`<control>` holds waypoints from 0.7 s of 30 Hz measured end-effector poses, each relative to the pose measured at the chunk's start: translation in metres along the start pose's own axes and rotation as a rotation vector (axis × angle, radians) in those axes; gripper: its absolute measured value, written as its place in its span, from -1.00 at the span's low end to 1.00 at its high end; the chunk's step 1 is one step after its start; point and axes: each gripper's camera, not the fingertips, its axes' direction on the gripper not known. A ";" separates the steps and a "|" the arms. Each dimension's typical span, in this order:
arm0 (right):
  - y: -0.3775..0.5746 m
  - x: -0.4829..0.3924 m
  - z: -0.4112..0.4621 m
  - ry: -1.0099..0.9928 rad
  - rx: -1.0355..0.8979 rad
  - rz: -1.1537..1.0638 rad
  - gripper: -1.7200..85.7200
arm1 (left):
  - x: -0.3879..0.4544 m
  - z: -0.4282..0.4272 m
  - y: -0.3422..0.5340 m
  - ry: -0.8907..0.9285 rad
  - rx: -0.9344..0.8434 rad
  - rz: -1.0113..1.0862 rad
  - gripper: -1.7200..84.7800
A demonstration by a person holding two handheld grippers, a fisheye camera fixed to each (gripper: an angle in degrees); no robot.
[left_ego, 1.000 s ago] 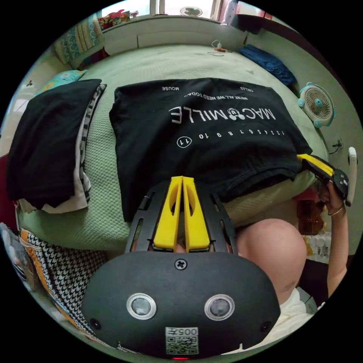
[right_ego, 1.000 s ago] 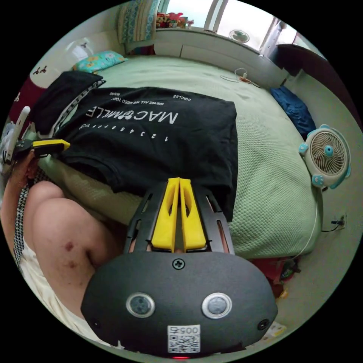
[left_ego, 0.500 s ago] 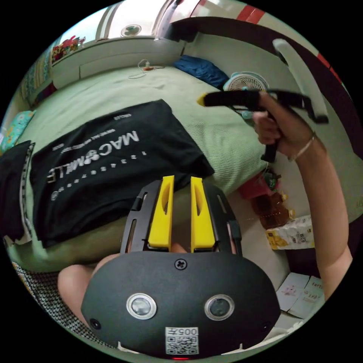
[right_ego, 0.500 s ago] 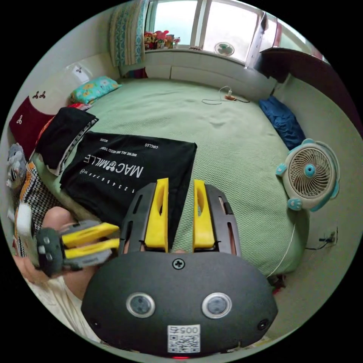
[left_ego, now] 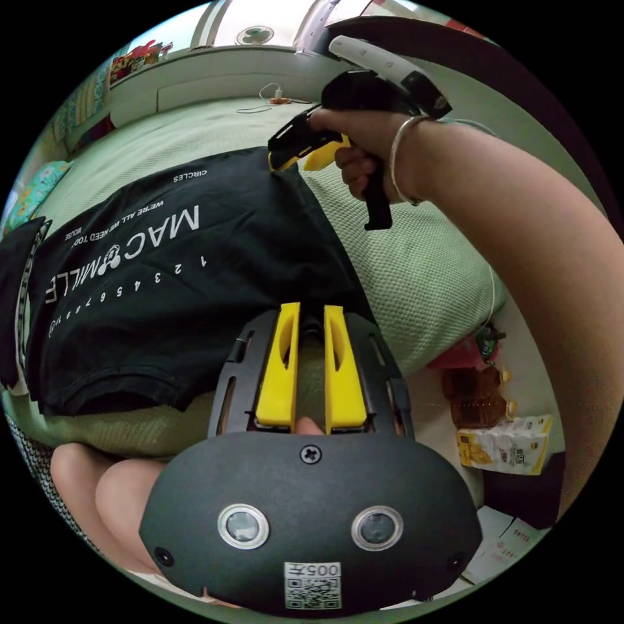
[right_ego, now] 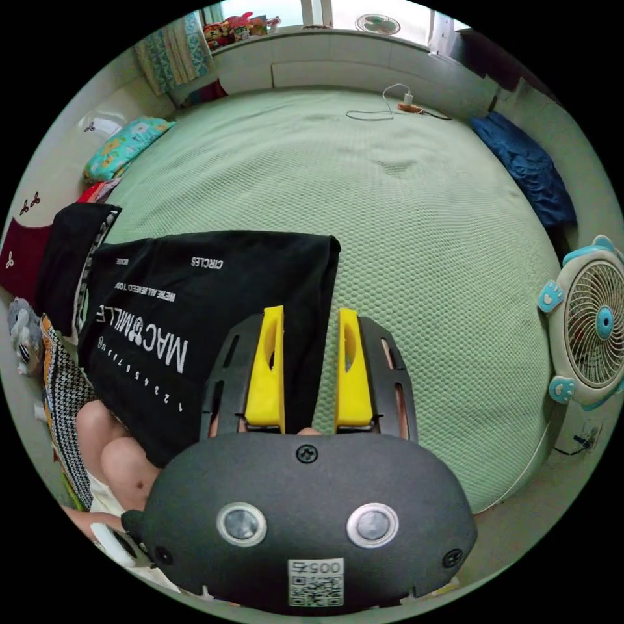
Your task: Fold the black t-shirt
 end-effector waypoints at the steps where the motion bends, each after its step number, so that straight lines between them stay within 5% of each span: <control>1: -0.003 -0.002 0.006 0.007 0.005 0.001 -0.70 | -0.001 0.001 0.000 0.008 0.001 -0.001 -0.81; 11: -0.025 -0.025 0.007 0.003 0.063 -0.026 -0.94 | -0.007 -0.001 0.004 0.007 0.018 -0.005 -0.85; 21: -0.053 -0.063 -0.010 0.082 0.038 -0.115 -0.97 | -0.040 -0.033 0.022 0.102 0.054 0.047 -0.92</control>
